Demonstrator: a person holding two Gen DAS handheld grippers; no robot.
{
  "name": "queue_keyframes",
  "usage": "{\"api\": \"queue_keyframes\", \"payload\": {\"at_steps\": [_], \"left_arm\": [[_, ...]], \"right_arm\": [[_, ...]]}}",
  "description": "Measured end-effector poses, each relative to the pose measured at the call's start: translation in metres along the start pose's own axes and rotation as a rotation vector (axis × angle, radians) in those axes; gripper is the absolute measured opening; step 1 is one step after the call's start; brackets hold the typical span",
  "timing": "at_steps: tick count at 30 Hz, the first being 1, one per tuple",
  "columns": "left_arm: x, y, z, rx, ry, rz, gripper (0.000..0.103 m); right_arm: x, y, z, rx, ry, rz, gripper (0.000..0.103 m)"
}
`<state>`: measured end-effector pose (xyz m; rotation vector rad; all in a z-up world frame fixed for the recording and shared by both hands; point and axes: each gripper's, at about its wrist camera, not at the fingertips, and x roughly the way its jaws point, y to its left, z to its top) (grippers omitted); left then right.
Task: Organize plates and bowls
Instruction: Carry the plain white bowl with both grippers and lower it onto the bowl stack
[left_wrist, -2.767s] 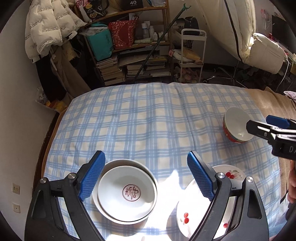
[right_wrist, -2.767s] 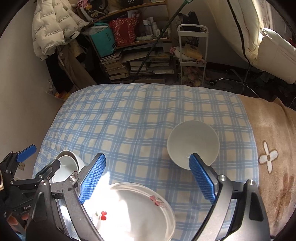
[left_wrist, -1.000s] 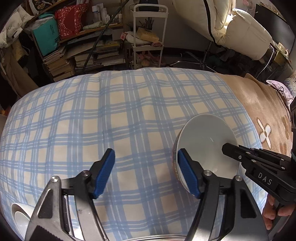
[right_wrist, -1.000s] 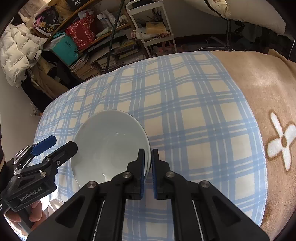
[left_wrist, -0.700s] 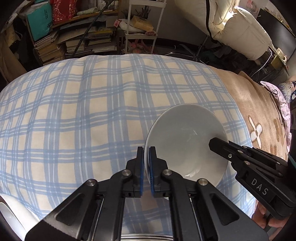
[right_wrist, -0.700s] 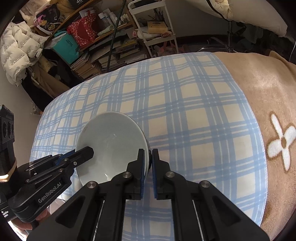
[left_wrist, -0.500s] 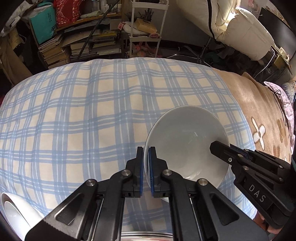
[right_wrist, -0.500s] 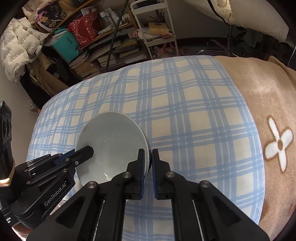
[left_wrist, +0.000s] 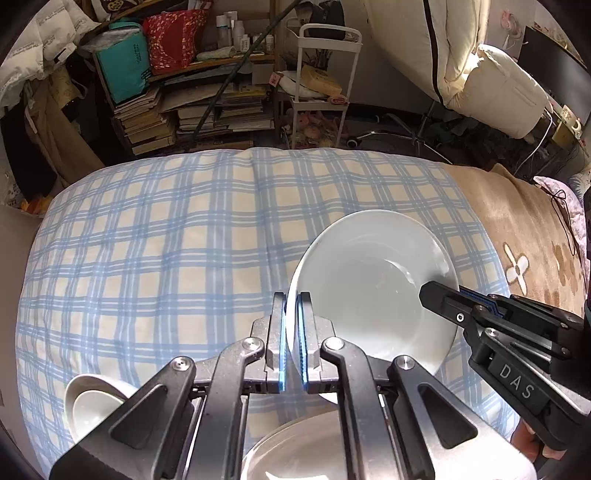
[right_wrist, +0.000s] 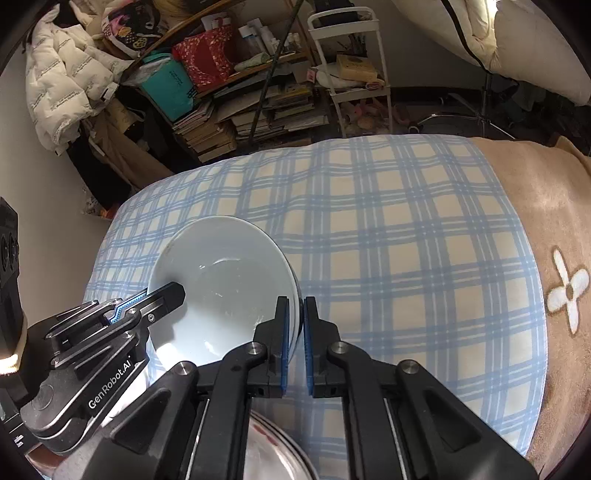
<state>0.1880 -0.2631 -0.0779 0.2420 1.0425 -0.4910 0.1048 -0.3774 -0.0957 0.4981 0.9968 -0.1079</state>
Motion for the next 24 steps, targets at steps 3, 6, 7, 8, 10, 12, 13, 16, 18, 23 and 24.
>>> {"api": "queue_keyframes", "payload": {"at_steps": [3, 6, 7, 8, 10, 12, 13, 16, 18, 23, 24], "left_arm": [[-0.019, 0.015, -0.004, -0.007, -0.017, 0.019, 0.006], [-0.037, 0.031, -0.008, -0.026, -0.027, 0.035, 0.006], [-0.043, 0.037, -0.01, -0.032, -0.031, 0.042, 0.006], [-0.048, 0.042, -0.013, -0.032, -0.038, 0.051, 0.006], [-0.058, 0.052, -0.019, -0.037, -0.048, 0.071, 0.006], [-0.067, 0.065, -0.025, -0.052, -0.052, 0.082, 0.006], [-0.071, 0.071, -0.028, -0.059, -0.055, 0.084, 0.006], [-0.083, 0.087, -0.038, -0.066, -0.058, 0.111, 0.006], [-0.091, 0.098, -0.045, -0.07, -0.054, 0.13, 0.006], [-0.107, 0.122, -0.064, -0.087, -0.049, 0.162, 0.006], [-0.109, 0.125, -0.068, -0.077, -0.047, 0.168, 0.006]], "right_arm": [[-0.009, 0.023, -0.002, -0.028, -0.006, 0.01, 0.008], [-0.017, 0.046, -0.005, -0.055, -0.009, 0.016, 0.008], [-0.019, 0.054, -0.006, -0.066, -0.007, 0.019, 0.008], [-0.019, 0.061, -0.006, -0.076, -0.005, 0.02, 0.008], [-0.021, 0.077, -0.01, -0.094, -0.005, 0.026, 0.008], [-0.023, 0.092, -0.014, -0.108, -0.008, 0.037, 0.008], [-0.023, 0.099, -0.017, -0.112, -0.007, 0.043, 0.008], [-0.021, 0.118, -0.023, -0.123, 0.002, 0.07, 0.008], [-0.02, 0.133, -0.026, -0.147, 0.014, 0.078, 0.008], [-0.017, 0.165, -0.038, -0.207, 0.025, 0.091, 0.008], [-0.016, 0.17, -0.041, -0.216, 0.026, 0.092, 0.008]]}}
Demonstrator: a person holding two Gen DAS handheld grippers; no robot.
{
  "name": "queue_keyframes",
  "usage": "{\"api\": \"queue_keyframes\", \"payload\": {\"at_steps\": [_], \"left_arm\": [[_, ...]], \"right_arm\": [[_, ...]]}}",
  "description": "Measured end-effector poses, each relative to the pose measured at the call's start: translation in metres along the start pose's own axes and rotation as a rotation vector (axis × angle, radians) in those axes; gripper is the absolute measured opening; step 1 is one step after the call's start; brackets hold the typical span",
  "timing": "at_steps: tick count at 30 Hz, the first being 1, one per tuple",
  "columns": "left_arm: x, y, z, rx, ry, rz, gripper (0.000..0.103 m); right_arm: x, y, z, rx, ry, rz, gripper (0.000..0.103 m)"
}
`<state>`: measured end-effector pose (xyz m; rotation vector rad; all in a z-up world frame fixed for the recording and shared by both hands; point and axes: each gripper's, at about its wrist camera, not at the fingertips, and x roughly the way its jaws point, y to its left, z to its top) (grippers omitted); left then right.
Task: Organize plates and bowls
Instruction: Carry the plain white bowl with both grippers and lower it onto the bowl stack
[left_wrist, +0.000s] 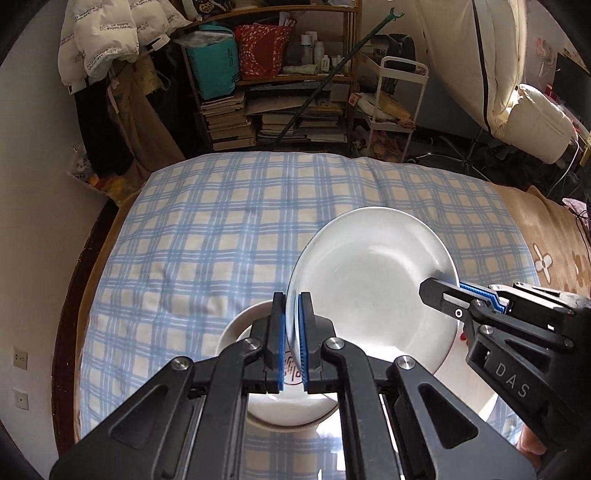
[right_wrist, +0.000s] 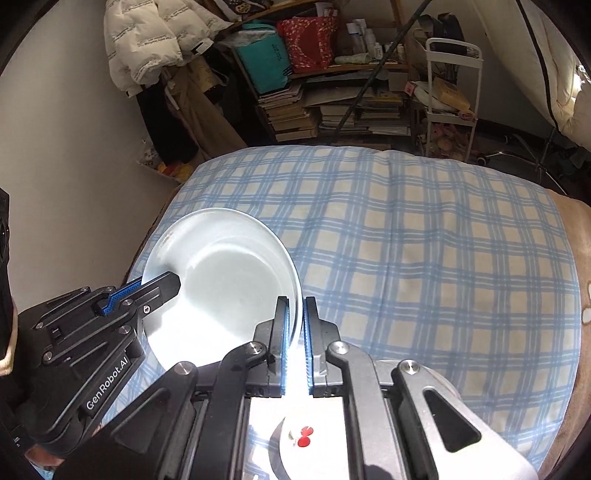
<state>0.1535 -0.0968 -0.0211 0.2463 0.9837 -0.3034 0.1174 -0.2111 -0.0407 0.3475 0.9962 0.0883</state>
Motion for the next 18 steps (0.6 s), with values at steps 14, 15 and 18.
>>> {"api": "queue_keyframes", "payload": {"at_steps": [14, 15, 18], "left_arm": [[0.003, 0.055, -0.038, -0.09, 0.025, 0.013, 0.006], [0.003, 0.056, -0.04, -0.095, 0.022, 0.015, 0.006], [0.007, 0.061, -0.045, -0.123, 0.014, 0.012, 0.007]], "right_arm": [[0.025, 0.051, -0.018, -0.07, 0.029, 0.057, 0.008], [0.027, 0.051, -0.019, -0.069, 0.029, 0.06, 0.008], [0.033, 0.052, -0.022, -0.068, 0.029, 0.076, 0.008]]}}
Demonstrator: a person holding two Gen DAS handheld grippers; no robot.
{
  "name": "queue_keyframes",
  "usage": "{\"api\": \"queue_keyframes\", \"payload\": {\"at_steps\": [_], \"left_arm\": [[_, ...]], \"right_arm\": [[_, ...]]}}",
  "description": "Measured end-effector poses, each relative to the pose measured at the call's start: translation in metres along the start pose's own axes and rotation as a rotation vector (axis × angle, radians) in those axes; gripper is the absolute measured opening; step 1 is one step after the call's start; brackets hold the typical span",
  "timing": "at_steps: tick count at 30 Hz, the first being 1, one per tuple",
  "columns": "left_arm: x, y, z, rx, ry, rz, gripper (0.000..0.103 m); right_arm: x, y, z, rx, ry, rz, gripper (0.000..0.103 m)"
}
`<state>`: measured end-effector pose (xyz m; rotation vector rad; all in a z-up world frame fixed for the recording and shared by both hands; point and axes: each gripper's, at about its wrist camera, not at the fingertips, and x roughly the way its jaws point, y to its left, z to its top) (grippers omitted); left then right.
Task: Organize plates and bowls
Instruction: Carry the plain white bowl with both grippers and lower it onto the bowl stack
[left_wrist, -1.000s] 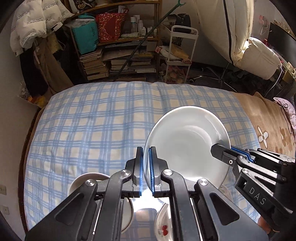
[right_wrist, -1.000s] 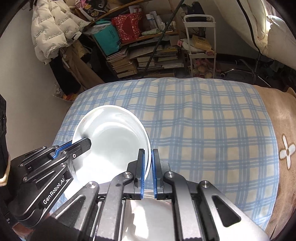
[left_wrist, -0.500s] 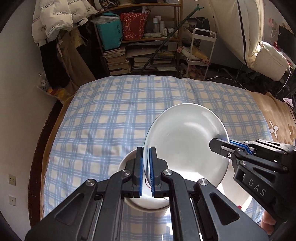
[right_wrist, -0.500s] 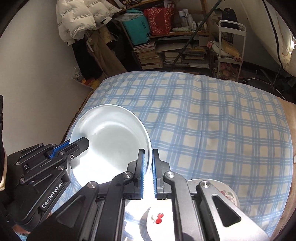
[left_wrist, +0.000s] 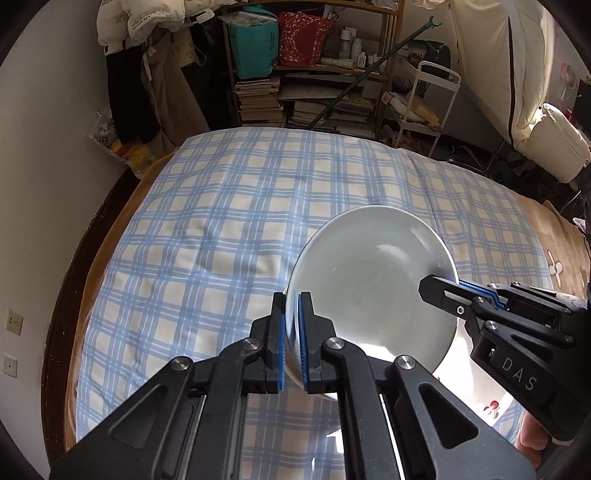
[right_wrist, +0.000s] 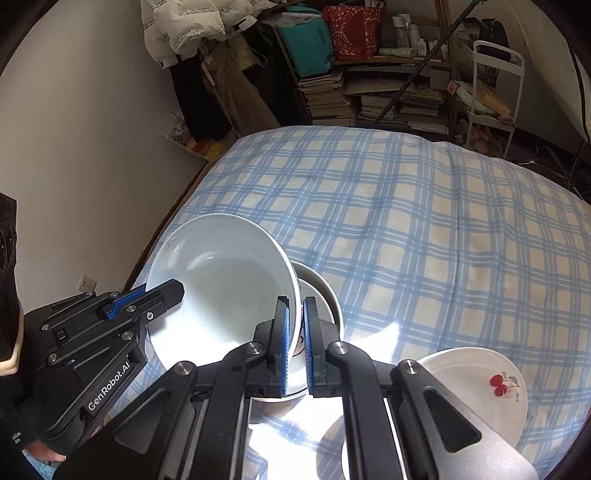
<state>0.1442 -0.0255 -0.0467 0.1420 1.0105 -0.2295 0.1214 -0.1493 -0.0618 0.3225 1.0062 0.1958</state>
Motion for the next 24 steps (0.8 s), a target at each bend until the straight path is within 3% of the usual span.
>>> {"api": "queue_keyframes", "payload": {"at_steps": [24], "left_arm": [[0.055, -0.002, -0.012, 0.015, 0.117, 0.016, 0.008]], "right_arm": [[0.054, -0.011, -0.012, -0.024, 0.116, -0.027, 0.008]]}}
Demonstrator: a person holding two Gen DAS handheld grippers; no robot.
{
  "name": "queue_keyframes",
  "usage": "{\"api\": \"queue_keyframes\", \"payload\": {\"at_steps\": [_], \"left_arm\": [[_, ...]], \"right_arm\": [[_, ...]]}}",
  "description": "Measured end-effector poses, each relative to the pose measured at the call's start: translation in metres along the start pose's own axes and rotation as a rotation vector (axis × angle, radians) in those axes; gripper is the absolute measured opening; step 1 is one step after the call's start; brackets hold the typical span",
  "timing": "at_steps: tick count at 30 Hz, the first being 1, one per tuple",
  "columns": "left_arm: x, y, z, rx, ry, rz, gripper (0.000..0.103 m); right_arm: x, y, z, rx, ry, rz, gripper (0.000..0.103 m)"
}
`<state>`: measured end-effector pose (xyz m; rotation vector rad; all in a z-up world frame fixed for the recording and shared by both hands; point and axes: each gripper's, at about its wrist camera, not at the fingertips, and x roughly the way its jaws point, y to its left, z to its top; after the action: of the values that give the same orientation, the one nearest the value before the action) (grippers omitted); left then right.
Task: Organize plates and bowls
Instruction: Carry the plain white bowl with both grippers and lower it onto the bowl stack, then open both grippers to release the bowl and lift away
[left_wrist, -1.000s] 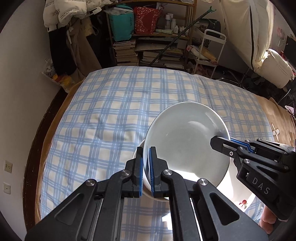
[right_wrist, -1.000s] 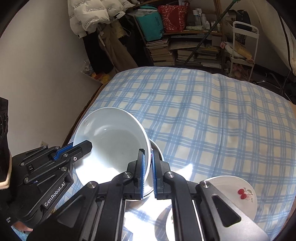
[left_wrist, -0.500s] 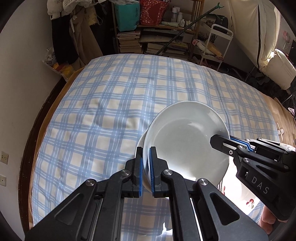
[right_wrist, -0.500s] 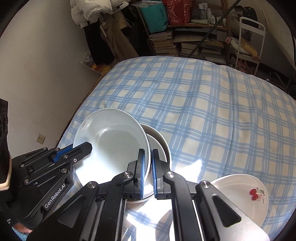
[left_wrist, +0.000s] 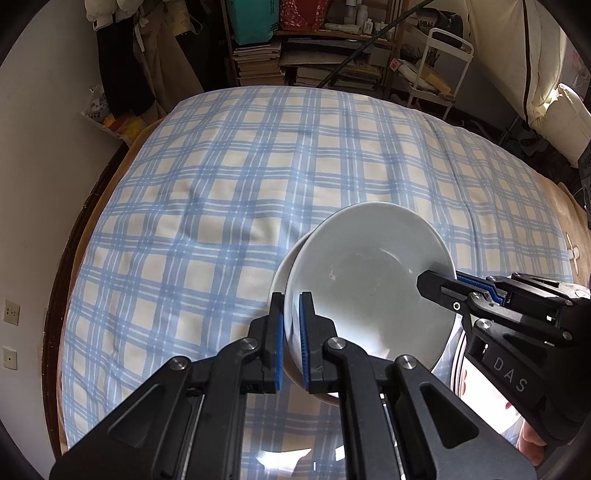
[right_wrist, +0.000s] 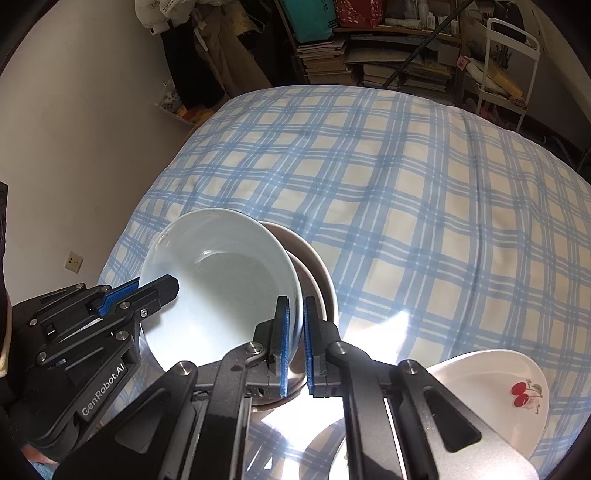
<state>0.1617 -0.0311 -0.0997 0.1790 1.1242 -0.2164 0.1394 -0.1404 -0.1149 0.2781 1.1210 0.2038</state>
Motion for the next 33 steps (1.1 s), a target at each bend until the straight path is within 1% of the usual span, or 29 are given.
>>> {"api": "queue_keyframes", "payload": {"at_steps": [6, 12, 21, 24, 26, 28, 30, 33], "left_arm": [[0.0051, -0.0031, 0.0, 0.022, 0.007, 0.01, 0.008], [0.0078, -0.0003, 0.0004, 0.013, 0.031, -0.008, 0.008], [0.009, -0.0035, -0.0025, 0.032, 0.043, 0.011, 0.008], [0.008, -0.0035, -0.0033, 0.039, 0.043, 0.017, 0.01], [0.0047, -0.0041, -0.0033, 0.048, 0.029, 0.032, 0.01], [0.0014, -0.0057, -0.002, 0.059, 0.015, 0.054, 0.014], [0.0003, -0.0061, -0.0009, 0.061, 0.011, 0.052, 0.015], [0.0012, -0.0018, 0.0006, 0.038, 0.028, 0.042, 0.016]], "right_arm": [[0.0025, -0.0043, 0.0028, 0.001, 0.009, 0.013, 0.008], [0.0038, -0.0033, 0.0042, -0.003, 0.036, 0.012, 0.008], [0.0044, -0.0028, 0.0035, -0.011, 0.05, 0.016, 0.009], [0.0034, -0.0028, 0.0042, -0.016, 0.055, 0.021, 0.009], [0.0014, -0.0027, 0.0043, -0.016, 0.054, 0.028, 0.01], [-0.0003, -0.0027, 0.0049, -0.014, 0.051, 0.03, 0.011], [-0.0014, -0.0011, 0.0053, -0.02, 0.045, 0.028, 0.012], [-0.0014, -0.0004, 0.0054, -0.029, 0.047, 0.026, 0.012]]}}
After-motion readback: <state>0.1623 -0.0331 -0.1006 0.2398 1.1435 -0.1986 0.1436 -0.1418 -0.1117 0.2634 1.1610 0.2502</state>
